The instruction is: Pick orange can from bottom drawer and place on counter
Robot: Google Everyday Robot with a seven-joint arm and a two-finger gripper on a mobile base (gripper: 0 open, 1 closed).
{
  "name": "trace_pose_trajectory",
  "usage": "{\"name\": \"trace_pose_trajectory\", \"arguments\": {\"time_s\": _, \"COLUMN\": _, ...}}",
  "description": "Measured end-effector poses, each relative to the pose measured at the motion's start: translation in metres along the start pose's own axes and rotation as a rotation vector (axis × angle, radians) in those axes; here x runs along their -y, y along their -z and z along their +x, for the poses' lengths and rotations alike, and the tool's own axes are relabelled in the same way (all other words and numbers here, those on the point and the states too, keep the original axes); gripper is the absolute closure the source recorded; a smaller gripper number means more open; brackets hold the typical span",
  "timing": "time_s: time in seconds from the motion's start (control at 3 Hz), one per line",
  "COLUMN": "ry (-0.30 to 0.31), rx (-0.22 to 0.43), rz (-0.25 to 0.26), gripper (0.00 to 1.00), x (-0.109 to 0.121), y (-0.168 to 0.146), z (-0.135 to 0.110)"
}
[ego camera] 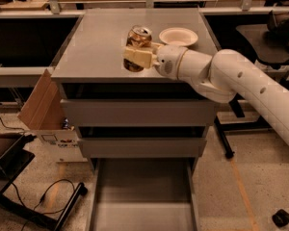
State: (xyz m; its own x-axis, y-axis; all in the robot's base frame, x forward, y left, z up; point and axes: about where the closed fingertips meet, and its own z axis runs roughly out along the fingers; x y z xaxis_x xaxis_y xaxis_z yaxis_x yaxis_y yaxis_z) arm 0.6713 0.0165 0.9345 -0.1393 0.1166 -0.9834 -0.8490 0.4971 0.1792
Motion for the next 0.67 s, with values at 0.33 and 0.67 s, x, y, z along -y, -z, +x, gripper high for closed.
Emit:
{"name": "trace_pose_trajectory", "arguments": {"time_s": 0.33, "ry": 0.032, "rx": 0.028, "rz": 0.061, "gripper": 1.00, "x": 0.036, "y": -0.028, "z": -0.034}}
{"name": "trace_pose_trajectory", "arguments": {"time_s": 0.67, "ry": 0.098, "rx": 0.030, "rz": 0.123, "gripper": 1.00, "x": 0.058, "y": -0.077, "z": -0.055}}
